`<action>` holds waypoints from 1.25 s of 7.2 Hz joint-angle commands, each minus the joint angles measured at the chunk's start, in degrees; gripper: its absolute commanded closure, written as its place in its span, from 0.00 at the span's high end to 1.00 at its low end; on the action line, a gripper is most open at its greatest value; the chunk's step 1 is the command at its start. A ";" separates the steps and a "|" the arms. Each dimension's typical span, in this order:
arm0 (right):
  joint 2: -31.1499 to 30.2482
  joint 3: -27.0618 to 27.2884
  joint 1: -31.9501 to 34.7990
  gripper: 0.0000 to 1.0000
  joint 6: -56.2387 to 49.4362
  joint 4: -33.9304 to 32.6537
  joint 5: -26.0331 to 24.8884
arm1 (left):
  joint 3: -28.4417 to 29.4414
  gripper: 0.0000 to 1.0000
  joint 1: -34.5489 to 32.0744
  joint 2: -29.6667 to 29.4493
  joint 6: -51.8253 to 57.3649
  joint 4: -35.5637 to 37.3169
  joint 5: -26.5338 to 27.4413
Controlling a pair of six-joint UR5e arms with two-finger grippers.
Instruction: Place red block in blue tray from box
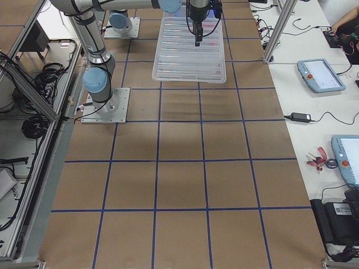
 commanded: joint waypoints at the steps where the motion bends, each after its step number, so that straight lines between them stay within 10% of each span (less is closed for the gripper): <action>1: 0.01 -0.03 0.00 1.00 0.03 0.07 0.00 | -0.48 0.76 0.08 -1.82 0.13 1.24 0.06; 3: 0.01 -0.03 0.00 1.00 0.03 0.07 0.00 | -0.65 0.71 0.08 -3.05 0.39 1.24 -0.03; 5: 0.00 -0.03 0.00 1.00 0.03 0.07 0.00 | -0.57 0.07 0.16 -3.14 0.48 1.24 -0.12; 9: -0.08 -0.03 0.00 1.00 0.03 0.24 0.00 | 3.01 0.00 0.78 -0.60 -0.66 -1.20 0.06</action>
